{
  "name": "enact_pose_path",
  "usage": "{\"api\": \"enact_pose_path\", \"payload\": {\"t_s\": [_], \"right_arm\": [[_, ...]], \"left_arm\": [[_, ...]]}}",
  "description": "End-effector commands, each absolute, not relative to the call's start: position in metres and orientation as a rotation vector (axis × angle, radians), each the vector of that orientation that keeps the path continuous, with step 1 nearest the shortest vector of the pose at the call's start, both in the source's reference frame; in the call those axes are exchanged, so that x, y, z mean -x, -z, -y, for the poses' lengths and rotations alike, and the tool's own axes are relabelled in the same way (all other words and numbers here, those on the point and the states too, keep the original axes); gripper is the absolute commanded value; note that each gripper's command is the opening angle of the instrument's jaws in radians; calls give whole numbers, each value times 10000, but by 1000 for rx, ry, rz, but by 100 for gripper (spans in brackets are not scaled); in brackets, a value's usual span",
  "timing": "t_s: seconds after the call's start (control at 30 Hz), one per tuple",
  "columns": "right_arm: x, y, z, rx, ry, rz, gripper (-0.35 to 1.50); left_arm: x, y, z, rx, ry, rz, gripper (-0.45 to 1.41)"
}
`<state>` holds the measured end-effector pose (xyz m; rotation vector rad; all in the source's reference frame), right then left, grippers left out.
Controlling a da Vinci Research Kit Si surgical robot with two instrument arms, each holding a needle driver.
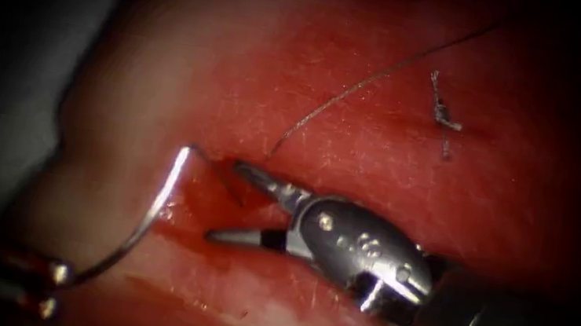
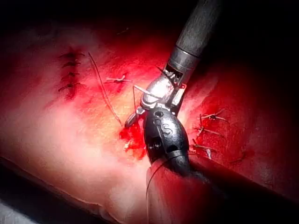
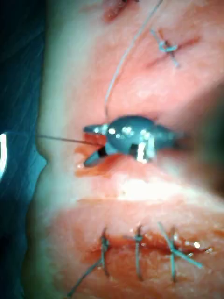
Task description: Wound Closure
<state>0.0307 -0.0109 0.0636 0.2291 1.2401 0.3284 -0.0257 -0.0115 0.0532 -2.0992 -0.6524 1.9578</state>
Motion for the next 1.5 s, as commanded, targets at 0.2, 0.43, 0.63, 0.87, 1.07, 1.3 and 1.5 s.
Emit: {"api": "enact_pose_path", "payload": {"t_s": [0.2, 0.43, 0.63, 0.87, 1.07, 1.3, 1.5], "right_arm": [[-309, -661, 123, -235, -298, -1205, -35], [-302, -684, 125, -217, -289, -1158, -35], [-301, -689, 123, -210, -305, -1151, -35], [-296, -674, 138, -261, -379, -1148, -35], [-301, -596, 153, -320, -421, -1164, -35], [-310, -562, 152, -329, -429, -1184, -35], [-303, -569, 132, -333, -413, -1195, 111]], "left_arm": [[262, -531, 115, 2100, -1951, 660, -45], [262, -520, 116, 2103, -1948, 659, -45], [264, -517, 117, 2103, -1947, 659, -45], [260, -516, 116, 2097, -1948, 656, -45], [247, -530, 103, 2023, -1993, 562, -45], [239, -555, 96, 1943, -2047, 501, -45], [228, -556, 94, 1930, -2050, 499, -45]]}}
